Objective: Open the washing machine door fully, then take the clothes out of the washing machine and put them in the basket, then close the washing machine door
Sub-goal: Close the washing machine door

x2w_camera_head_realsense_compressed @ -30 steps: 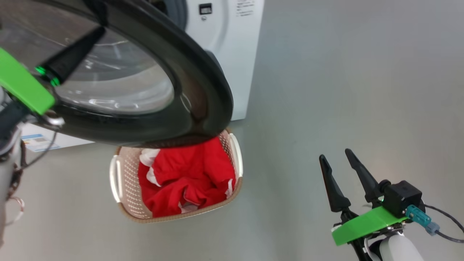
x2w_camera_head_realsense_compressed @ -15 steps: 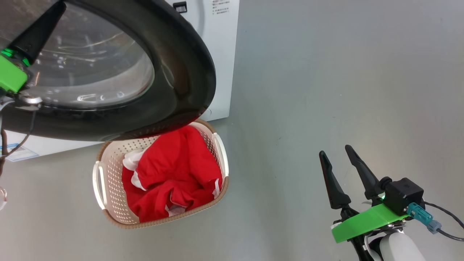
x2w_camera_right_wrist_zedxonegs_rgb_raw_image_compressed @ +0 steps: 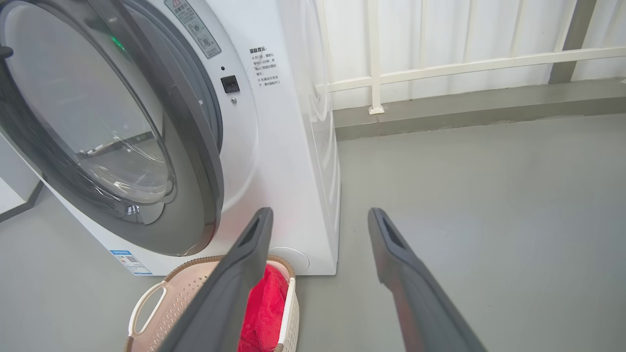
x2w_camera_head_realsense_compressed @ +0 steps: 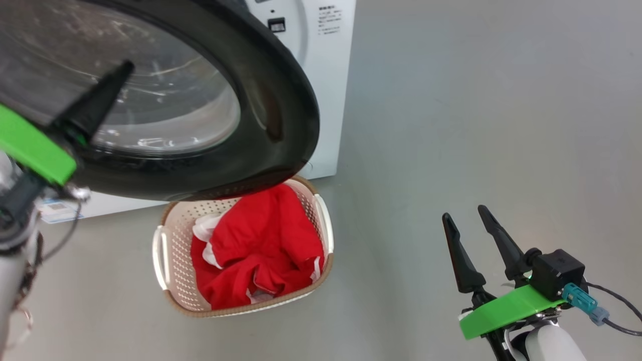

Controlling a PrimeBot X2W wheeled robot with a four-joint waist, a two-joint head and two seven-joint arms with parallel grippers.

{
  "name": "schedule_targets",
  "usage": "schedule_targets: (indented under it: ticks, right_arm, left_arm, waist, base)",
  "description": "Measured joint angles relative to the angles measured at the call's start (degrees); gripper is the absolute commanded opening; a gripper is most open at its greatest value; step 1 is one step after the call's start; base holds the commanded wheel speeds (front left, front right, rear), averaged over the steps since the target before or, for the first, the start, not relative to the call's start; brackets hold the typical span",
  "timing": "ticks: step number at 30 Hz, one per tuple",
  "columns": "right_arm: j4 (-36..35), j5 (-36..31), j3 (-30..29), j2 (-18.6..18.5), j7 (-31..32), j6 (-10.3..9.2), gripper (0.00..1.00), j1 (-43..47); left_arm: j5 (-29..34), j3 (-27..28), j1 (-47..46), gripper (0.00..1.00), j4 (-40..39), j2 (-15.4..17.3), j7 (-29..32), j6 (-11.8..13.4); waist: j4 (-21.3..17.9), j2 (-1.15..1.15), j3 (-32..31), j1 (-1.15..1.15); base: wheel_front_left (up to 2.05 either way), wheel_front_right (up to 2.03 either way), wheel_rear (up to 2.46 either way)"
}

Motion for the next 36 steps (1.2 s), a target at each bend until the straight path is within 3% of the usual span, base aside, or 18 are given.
schedule_targets:
  ticks: [17,36]
  right_arm:
    - [0.22,-0.58,-0.81,-0.13,0.00,0.00,1.00,2.57]
    - [0.87,-0.57,-1.66,-1.86,0.00,0.00,1.00,6.12]
  left_arm:
    - [-0.57,-1.76,20.59,1.00,-5.03,1.68,-14.80,0.00]
    - [-0.30,-4.42,37.12,1.00,-0.08,2.77,-30.10,-0.01]
  waist:
    - [4.98,0.00,-3.36,0.00]
    - [3.82,0.00,-5.00,0.00]
  base:
    - [0.00,0.00,0.00]
    - [0.00,0.00,0.00]
